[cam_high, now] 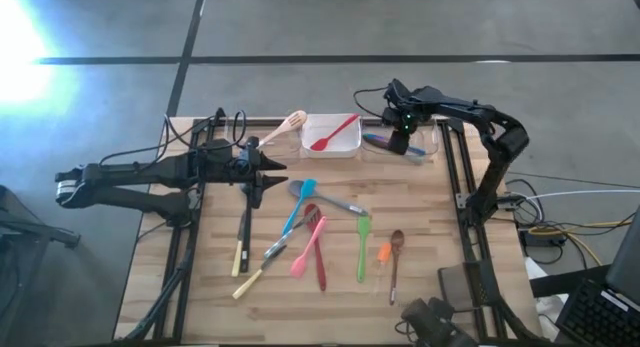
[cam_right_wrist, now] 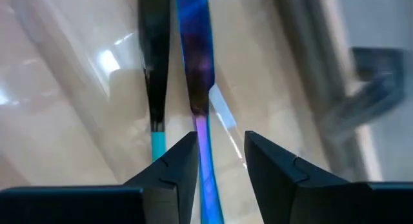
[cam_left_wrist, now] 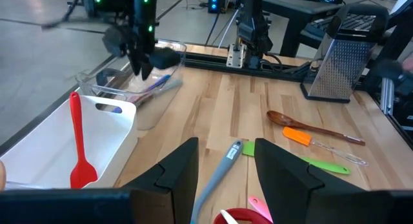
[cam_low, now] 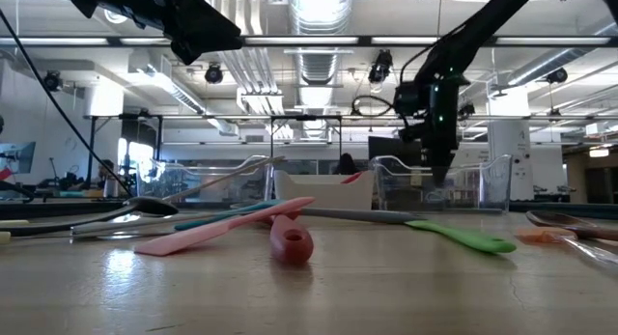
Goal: Pick & Place Kitchen Items
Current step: Put the black cooking spoon into the left transparent bin
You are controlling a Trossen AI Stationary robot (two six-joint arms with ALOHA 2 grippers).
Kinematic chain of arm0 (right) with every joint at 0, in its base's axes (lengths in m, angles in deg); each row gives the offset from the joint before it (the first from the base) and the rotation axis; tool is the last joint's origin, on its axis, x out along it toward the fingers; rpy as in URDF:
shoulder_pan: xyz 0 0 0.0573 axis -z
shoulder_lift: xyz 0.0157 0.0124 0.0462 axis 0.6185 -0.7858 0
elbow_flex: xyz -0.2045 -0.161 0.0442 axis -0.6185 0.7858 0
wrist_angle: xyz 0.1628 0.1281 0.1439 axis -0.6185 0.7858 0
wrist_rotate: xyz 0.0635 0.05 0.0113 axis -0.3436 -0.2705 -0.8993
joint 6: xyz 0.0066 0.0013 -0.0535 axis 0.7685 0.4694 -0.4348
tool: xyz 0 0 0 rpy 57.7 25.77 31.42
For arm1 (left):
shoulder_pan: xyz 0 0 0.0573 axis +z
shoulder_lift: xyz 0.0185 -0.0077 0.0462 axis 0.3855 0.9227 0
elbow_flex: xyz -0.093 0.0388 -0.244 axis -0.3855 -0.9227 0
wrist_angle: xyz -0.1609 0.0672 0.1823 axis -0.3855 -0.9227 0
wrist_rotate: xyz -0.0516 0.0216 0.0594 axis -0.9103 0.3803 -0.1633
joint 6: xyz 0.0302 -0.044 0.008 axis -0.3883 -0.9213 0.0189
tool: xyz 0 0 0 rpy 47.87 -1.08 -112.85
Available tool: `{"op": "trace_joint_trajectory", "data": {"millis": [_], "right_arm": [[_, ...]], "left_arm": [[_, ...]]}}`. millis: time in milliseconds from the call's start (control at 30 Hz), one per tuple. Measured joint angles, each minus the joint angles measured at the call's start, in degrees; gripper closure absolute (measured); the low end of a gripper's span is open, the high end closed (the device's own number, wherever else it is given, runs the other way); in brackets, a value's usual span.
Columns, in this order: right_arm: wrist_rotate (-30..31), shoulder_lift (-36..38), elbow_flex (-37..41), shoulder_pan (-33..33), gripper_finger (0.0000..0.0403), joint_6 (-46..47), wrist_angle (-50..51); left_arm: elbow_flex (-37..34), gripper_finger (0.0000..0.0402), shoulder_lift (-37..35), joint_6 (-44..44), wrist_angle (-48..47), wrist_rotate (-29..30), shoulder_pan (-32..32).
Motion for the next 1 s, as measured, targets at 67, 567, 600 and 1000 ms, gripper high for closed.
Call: {"op": "trace_joint_trajectory", "data": {"millis": [67, 567, 600, 1000], "right_arm": [[0.0, 2.6, 0.0, -0.4, 0.0284, 0.5, 0.4], [-0.4, 28.9, 2.1, -11.1, 0.0303, 13.9, 2.7], [-0.4, 30.6, 2.6, -12.2, 0.0303, 15.0, 2.6], [-0.4, 46.8, 12.8, -19.9, 0.03, 24.9, -1.5]], "left_arm": [[0.0, 0.0245, 0.0, 0.0, 0.0, 0.0, 0.0], [0.2, 0.0255, 0.0, -9.1, -6.2, 1.0, -0.2], [0.2, 0.0259, 0.0, -10.1, -7.0, 1.6, -0.4], [0.2, 0.0298, 0.2, -37.7, -27.9, 10.3, -0.6]]}}
